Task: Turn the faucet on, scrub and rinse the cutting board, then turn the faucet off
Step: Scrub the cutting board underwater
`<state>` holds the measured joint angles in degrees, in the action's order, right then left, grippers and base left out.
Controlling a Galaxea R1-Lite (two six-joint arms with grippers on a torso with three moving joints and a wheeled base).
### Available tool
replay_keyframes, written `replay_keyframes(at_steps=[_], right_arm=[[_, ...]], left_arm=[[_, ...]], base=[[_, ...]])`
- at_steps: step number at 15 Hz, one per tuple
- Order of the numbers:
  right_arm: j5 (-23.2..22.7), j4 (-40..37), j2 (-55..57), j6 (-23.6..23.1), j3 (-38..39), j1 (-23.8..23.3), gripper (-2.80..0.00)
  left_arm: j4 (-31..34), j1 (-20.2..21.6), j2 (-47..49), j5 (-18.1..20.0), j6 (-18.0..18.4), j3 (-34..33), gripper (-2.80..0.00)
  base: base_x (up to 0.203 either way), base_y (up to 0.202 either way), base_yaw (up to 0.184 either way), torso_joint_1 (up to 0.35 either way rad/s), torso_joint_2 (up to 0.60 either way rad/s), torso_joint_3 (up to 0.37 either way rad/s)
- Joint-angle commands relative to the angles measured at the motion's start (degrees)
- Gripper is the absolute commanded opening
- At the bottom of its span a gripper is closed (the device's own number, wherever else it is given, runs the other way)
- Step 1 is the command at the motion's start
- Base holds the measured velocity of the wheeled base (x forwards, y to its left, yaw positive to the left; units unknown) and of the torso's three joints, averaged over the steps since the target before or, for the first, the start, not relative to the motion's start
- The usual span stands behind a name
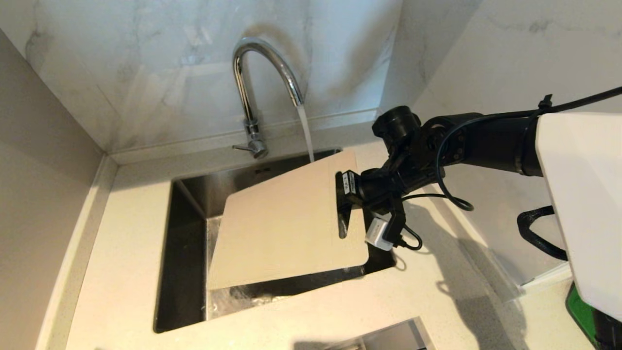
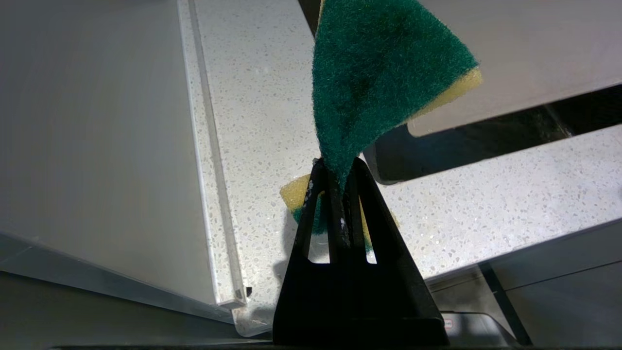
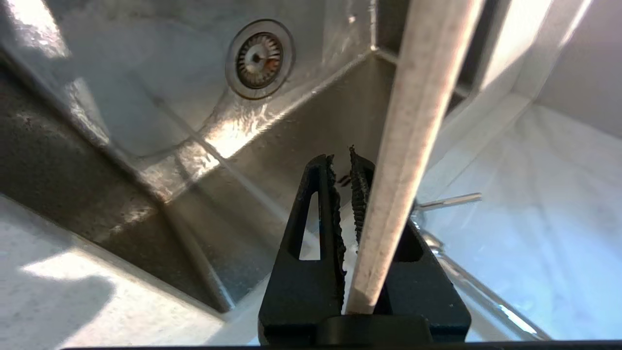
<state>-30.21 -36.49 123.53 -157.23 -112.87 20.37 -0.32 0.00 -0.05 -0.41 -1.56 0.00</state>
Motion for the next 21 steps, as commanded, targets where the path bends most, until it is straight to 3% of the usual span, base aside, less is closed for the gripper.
replay_keyframes(at_steps=[1,21], right_arm=[[-0.25,-0.11,1.87,-0.91,-0.69,-0.85,-2.80],[-2.13,10.68,4.88,-0.91,-1.13,-3.76,-2.80]], left_arm=[[-0.03,0.00,0.05,-0.02,-0.02,-0.09,-2.80],[-0.03,0.00,0.05,-0.02,-0.02,-0.09,-2.80]], base=[[0.000,0.000,0.000,0.000,0.00,0.000],[0.000,0.000,0.000,0.000,0.00,0.000]])
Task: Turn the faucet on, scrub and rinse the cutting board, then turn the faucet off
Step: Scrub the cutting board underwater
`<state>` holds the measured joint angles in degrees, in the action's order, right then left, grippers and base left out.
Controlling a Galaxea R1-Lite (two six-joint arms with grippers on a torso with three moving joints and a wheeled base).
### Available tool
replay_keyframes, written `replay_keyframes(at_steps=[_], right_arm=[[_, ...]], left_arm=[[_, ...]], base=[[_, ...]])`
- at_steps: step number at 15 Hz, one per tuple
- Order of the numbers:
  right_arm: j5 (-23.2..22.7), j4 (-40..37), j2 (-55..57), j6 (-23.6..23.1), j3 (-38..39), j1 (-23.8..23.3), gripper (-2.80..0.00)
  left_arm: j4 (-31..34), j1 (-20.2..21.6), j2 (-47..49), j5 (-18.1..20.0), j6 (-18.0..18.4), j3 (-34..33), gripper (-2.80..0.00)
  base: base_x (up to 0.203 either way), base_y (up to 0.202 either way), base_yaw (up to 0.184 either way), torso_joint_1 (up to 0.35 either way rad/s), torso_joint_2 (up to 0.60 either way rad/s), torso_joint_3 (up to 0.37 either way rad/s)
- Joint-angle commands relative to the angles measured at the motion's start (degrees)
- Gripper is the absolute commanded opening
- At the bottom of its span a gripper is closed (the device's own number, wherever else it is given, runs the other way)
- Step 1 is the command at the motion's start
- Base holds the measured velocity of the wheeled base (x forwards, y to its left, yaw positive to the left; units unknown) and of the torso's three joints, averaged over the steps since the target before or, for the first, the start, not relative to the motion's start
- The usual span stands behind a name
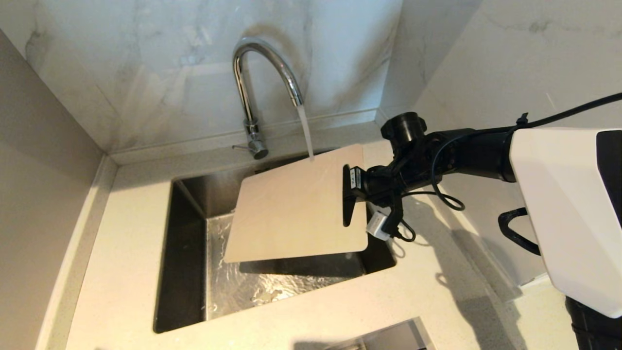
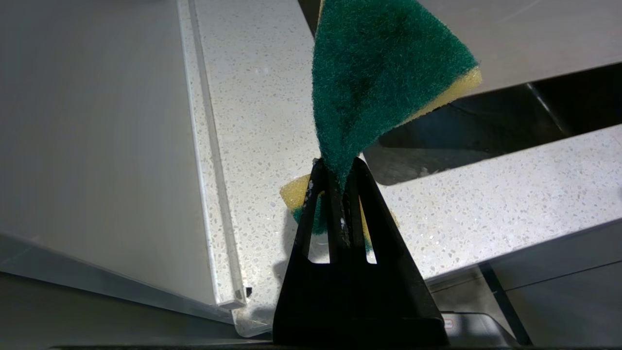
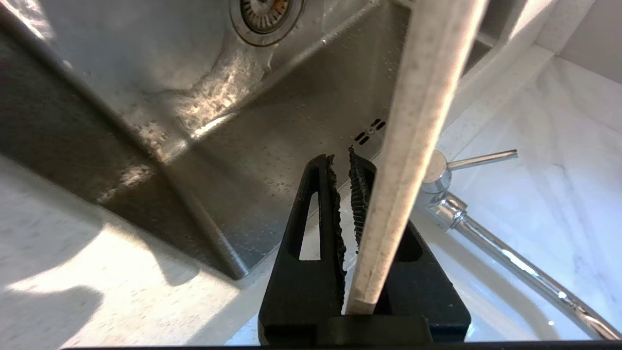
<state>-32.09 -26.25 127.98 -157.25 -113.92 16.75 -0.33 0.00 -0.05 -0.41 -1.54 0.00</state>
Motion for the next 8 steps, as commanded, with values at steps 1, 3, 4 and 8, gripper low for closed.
replay_keyframes(at_steps=[1,3,4,8], right_arm=[[-0.26,1.55,0.50,-0.89,-0.01,-0.15,-2.80],[-0.86,2.59,0.99,-0.89,-0.07,-0.84,-2.80],[-1.07,2.68,1.37,-0.89,-0.07,-0.84,-2.80],[-1.75,4.53,2.34,-0.88,-0.07,-0.75,-2.80]], left_arm=[[-0.02,0.00,0.05,-0.02,-0.05,-0.09,-2.80],[-0.02,0.00,0.05,-0.02,-0.05,-0.09,-2.80],[-0.02,0.00,0.05,-0.02,-0.05,-0.09,-2.80],[-0.02,0.00,0.05,-0.02,-0.05,-0.09,-2.80]], base=[[0.000,0.000,0.000,0.000,0.00,0.000],[0.000,0.000,0.000,0.000,0.00,0.000],[0.000,0.000,0.000,0.000,0.00,0.000],[0.000,0.000,0.000,0.000,0.00,0.000]])
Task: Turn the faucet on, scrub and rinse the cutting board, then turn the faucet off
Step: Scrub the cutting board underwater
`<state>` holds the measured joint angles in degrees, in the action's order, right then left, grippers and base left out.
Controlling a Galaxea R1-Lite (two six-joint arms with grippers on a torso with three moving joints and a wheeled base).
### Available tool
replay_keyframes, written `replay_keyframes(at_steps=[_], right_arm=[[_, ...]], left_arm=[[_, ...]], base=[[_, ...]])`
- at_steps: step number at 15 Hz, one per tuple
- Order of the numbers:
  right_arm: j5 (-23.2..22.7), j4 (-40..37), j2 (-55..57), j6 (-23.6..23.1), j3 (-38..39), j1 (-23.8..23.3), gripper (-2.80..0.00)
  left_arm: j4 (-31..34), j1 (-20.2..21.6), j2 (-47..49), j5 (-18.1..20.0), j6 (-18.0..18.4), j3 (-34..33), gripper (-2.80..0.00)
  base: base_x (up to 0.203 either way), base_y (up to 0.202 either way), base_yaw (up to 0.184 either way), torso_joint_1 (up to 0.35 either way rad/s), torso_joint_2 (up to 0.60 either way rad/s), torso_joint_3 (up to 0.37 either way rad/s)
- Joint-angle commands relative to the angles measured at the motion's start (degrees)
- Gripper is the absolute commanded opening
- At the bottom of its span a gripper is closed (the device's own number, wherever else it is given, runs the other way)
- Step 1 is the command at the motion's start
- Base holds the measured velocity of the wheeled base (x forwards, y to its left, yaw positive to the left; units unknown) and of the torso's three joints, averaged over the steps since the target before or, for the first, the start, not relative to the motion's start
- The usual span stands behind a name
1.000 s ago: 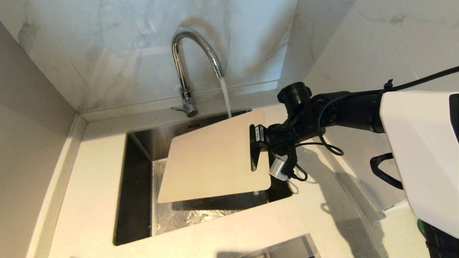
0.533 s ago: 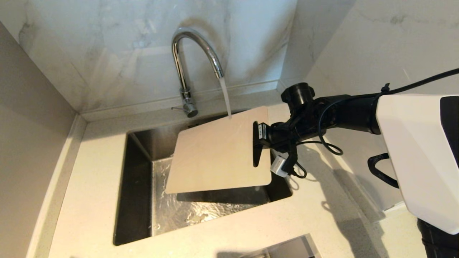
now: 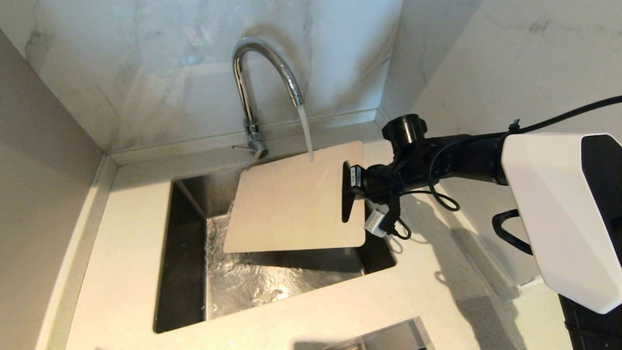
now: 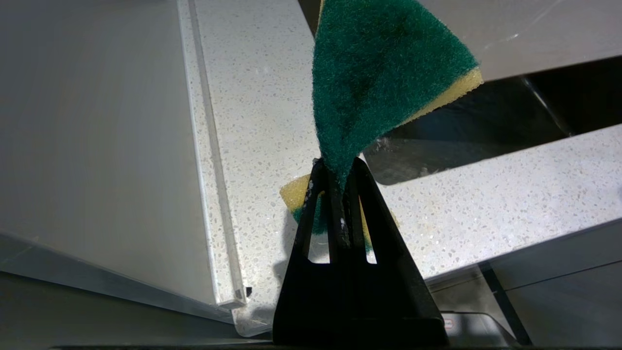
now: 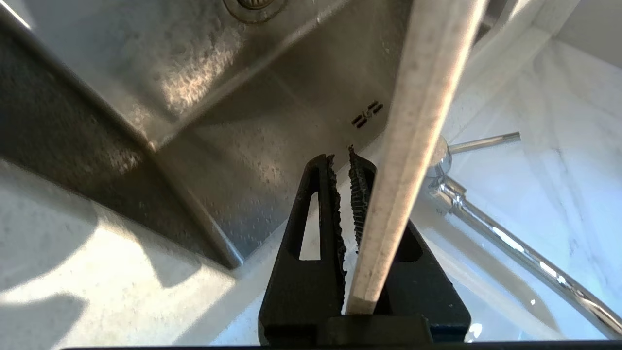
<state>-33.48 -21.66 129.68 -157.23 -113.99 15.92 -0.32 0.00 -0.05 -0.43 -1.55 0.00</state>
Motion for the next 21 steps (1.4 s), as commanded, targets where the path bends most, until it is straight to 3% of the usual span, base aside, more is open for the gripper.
replay_keyframes(at_steps=[1,21], right_arm=[[-0.53,0.09,0.90,-0.89,0.00,0.08,-2.80],[-1.94,3.65,2.42,0.87,0.00,0.14,-2.80]], left_arm=[[-0.03,0.00,0.05,-0.01,-0.03,-0.09,-2.80],[-0.03,0.00,0.05,-0.01,-0.03,-0.09,-2.80]], base=[[0.000,0.000,0.000,0.000,0.00,0.000],[0.000,0.000,0.000,0.000,0.00,0.000]])
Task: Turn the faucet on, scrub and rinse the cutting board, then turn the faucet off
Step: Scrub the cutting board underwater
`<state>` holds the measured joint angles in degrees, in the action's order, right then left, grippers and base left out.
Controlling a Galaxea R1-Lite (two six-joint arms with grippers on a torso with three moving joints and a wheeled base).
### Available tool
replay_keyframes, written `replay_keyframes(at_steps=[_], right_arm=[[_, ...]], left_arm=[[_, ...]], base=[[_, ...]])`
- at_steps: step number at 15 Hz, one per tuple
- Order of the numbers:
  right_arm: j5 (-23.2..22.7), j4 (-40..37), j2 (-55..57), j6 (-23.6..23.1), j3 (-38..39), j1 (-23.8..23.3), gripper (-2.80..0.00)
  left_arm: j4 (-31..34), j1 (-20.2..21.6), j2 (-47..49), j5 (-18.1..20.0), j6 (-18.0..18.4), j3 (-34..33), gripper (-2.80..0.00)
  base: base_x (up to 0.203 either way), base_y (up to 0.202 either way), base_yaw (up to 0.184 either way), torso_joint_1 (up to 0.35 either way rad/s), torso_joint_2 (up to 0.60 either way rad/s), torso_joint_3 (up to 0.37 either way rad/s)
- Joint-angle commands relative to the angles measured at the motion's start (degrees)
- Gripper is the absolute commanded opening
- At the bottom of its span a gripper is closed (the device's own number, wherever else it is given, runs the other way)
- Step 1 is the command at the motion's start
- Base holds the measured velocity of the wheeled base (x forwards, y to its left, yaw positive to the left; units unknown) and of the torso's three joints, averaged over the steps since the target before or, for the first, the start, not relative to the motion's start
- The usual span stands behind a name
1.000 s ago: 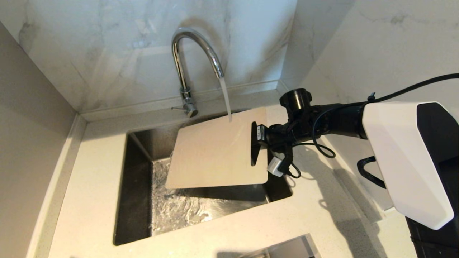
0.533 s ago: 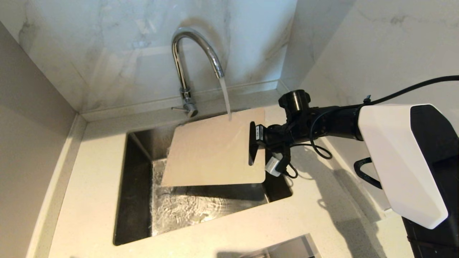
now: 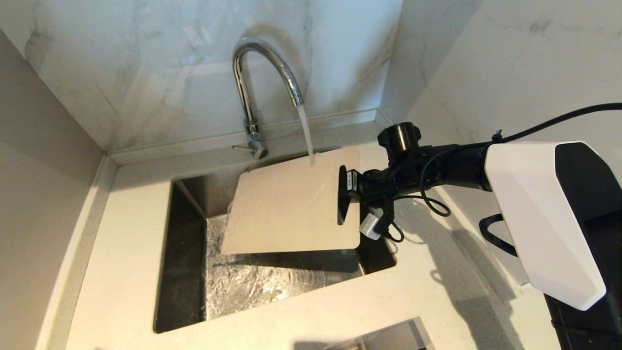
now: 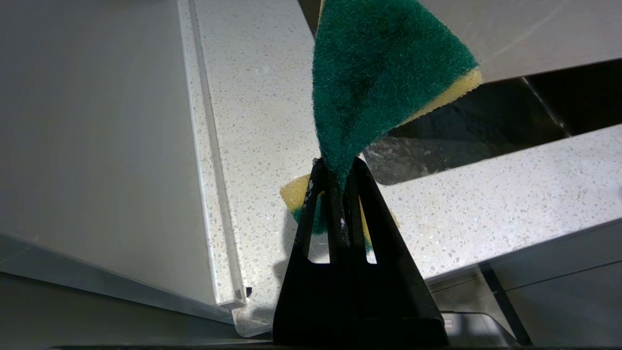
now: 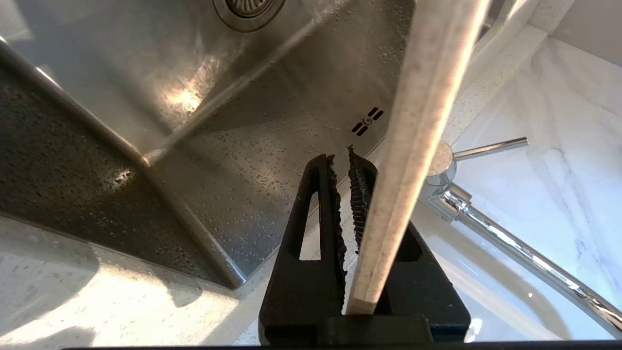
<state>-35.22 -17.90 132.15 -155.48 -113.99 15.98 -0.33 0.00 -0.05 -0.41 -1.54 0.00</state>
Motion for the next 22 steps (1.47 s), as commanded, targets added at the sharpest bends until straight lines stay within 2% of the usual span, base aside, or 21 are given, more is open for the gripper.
replay_keyframes(at_steps=[1,6,13,20,22], right_arm=[[-0.29,-0.20,-0.05,-0.88,0.00,0.10,-2.80],[-0.46,-4.94,-1.10,-1.04,0.17,1.75,-2.80],[-0.11,-6.88,-4.20,-1.23,1.27,5.07,-2.80],[0.09,-6.49,-11.70,-1.23,9.83,7.19,-2.80],[2.41,-6.30,-13.94,-1.43,13.60,7.32,-2.80]], left_arm=[[-0.02,0.00,0.05,-0.02,-0.05,-0.09,-2.80],[-0.02,0.00,0.05,-0.02,-0.05,-0.09,-2.80],[-0.02,0.00,0.05,-0.02,-0.05,-0.09,-2.80],[-0.02,0.00,0.05,-0.02,-0.05,-0.09,-2.80],[-0.02,0.00,0.05,-0.02,-0.05,-0.09,-2.80]], base=[[0.000,0.000,0.000,0.000,0.00,0.000],[0.000,0.000,0.000,0.000,0.00,0.000],[0.000,0.000,0.000,0.000,0.00,0.000],[0.000,0.000,0.000,0.000,0.00,0.000],[0.000,0.000,0.000,0.000,0.00,0.000]])
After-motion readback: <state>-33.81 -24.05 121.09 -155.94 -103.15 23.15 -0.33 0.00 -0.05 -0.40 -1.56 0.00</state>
